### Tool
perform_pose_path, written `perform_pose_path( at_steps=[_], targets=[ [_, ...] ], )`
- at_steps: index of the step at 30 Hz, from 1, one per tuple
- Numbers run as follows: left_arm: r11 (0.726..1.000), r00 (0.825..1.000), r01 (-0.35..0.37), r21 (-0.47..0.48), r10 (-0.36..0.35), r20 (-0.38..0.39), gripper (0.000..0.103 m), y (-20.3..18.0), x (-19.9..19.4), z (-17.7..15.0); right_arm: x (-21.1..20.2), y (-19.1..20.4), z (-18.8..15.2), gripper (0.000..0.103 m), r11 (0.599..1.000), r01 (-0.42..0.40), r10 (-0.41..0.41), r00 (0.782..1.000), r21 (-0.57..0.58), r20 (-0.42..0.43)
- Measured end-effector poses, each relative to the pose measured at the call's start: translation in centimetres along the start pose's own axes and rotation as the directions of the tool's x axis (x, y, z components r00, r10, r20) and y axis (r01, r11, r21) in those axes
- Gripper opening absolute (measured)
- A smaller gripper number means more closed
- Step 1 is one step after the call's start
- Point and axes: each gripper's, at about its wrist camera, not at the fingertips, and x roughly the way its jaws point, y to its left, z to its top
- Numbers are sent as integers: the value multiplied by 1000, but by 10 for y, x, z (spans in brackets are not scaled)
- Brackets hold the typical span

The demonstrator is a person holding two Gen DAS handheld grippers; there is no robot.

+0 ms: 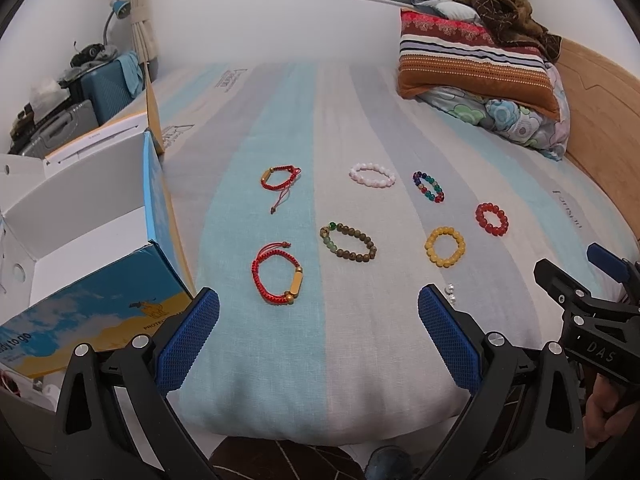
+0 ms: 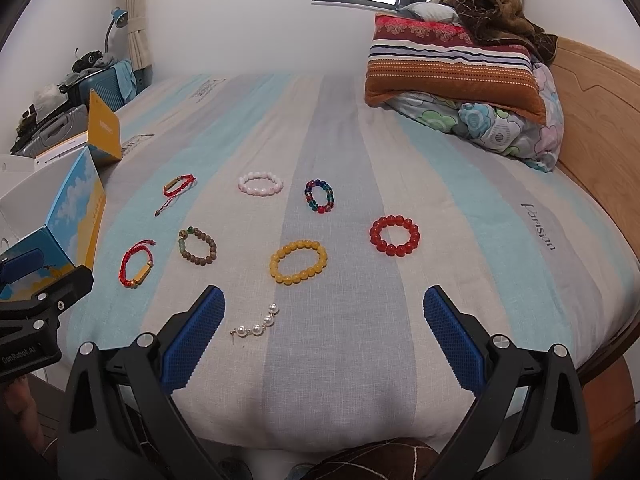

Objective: Organize jewelry

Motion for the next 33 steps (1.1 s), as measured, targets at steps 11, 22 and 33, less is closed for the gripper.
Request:
perform_pose_path(
  at_steps=[11, 22, 33],
  targets=[
    [1000, 1000, -13, 19, 13, 2, 98, -3, 1, 0, 0, 1, 1, 96, 1000, -2, 2, 1000, 1, 0],
    [1000, 1000, -8, 21, 8, -1, 98, -3, 0, 1, 0, 1, 1, 96, 1000, -5, 5, 1000, 3, -2],
    [1000, 1000, -5, 24, 5, -10, 98, -6, 3, 2, 2, -2, 2, 96, 1000, -2, 2, 1000, 4, -9]
  ],
)
